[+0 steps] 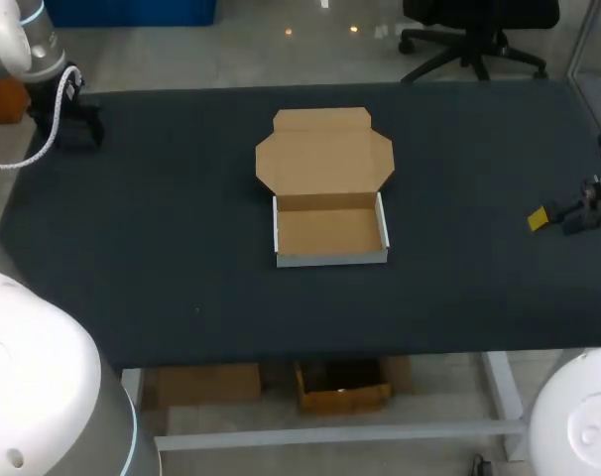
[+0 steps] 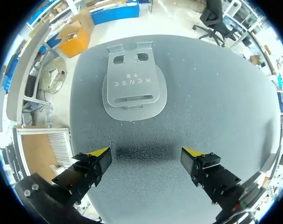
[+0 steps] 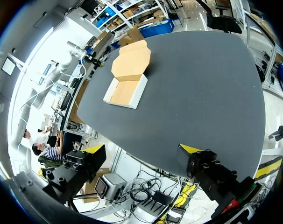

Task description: Assemble the packaging by folding the flat box into shape, placing the metal phone stand inside, and closing the box properly

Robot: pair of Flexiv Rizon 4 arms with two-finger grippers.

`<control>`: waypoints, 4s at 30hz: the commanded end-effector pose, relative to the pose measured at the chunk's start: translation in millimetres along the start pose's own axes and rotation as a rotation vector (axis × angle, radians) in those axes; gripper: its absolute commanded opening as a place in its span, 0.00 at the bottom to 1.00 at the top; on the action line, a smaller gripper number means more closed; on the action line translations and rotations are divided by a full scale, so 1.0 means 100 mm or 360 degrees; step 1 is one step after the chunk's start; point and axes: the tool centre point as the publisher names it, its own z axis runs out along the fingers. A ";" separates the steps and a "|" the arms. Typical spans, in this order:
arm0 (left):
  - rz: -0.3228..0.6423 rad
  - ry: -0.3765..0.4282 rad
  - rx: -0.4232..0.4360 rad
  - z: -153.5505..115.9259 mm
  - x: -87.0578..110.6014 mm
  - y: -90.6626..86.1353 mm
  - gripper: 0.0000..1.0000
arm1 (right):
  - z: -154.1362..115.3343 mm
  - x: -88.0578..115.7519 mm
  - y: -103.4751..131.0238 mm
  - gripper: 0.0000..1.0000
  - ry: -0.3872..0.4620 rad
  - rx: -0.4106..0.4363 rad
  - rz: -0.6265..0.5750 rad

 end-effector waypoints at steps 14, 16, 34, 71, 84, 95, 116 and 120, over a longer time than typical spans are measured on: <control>0.0014 0.0039 -0.0087 0.02 -0.04 -0.09 1.00 | -0.02 0.01 0.00 1.00 0.0003 0.0004 0.0000; 0.0014 0.0038 -0.0083 0.02 -0.05 -0.11 1.00 | -0.02 0.01 0.00 1.00 0.0003 0.0004 0.0000; 0.0030 0.0006 -0.0092 0.07 -0.10 -0.33 1.00 | -0.02 0.01 0.00 1.00 0.0003 0.0004 0.0000; 0.0050 -0.0034 -0.0100 0.09 -0.05 -0.69 1.00 | -0.02 0.01 0.00 1.00 0.0003 0.0004 0.0000; 0.0046 -0.0036 -0.0112 0.11 -0.06 -0.73 0.91 | -0.02 0.01 0.00 1.00 0.0003 0.0004 0.0000; 0.0027 -0.0039 -0.0114 0.14 -0.07 -0.77 0.90 | -0.02 0.01 0.00 1.00 0.0003 0.0004 0.0000; -0.0022 -0.0047 -0.0089 0.15 -0.11 -0.86 0.98 | -0.02 0.01 0.00 1.00 0.0003 0.0004 0.0000; -0.0034 -0.0049 -0.0085 0.17 -0.12 -0.89 1.00 | -0.02 0.01 0.00 1.00 0.0003 0.0004 0.0000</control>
